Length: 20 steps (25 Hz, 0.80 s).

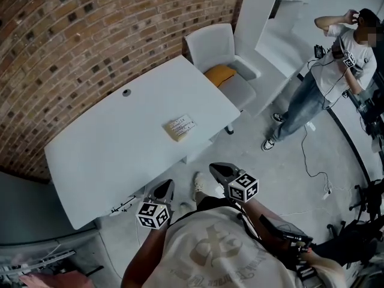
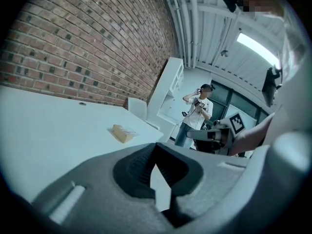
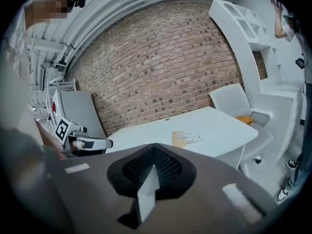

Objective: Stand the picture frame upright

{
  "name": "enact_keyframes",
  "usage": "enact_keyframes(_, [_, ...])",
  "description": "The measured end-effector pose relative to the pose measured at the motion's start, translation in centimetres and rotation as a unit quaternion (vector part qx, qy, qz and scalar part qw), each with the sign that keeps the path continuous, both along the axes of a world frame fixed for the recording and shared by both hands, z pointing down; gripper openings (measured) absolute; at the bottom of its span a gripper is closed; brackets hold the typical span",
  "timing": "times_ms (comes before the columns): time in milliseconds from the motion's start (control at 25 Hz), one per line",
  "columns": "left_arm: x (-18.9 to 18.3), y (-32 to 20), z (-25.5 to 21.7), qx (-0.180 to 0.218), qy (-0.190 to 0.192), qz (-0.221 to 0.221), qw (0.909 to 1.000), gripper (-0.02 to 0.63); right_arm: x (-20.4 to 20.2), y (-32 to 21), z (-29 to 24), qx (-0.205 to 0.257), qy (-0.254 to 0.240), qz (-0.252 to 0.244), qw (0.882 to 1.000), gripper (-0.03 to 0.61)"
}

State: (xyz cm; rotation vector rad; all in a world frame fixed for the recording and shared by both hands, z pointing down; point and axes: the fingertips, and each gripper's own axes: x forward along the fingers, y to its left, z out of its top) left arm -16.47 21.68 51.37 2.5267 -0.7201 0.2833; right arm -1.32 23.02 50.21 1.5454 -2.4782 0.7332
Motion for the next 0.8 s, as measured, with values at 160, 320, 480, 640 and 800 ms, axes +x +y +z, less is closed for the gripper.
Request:
enact_keyframes(160, [0.3,-1.5,0.3,-0.008,-0.003,-0.006,0.9999,0.003,0.5,-2.3,1.1,-0.015,-0.003,-0.002,1.000,0.008])
enact_keyframes(320, [0.4,-4.2,0.6,-0.016,-0.011,-0.014,0.9997,0.003,0.7,-5.9,1.5,-0.021,0.003,-0.010,1.000,0.008])
enact_keyframes(480, [1.6,-7.5,0.3,-0.016,-0.020,-0.015,0.9996,0.003,1.5,-9.6,1.5,-0.030,-0.028,-0.004,0.999,0.008])
enact_keyframes(640, [3.0,-10.8,0.5,-0.013,-0.041,-0.019,0.9989,0.003,2.4,-13.4,1.5,-0.037,-0.054,-0.007,0.998,0.008])
enact_keyframes(800, [4.6,-13.5,0.9,-0.017,-0.059,-0.019,0.9979,0.003,2.9,-16.2,2.2,-0.053,-0.058,-0.022,0.997,0.008])
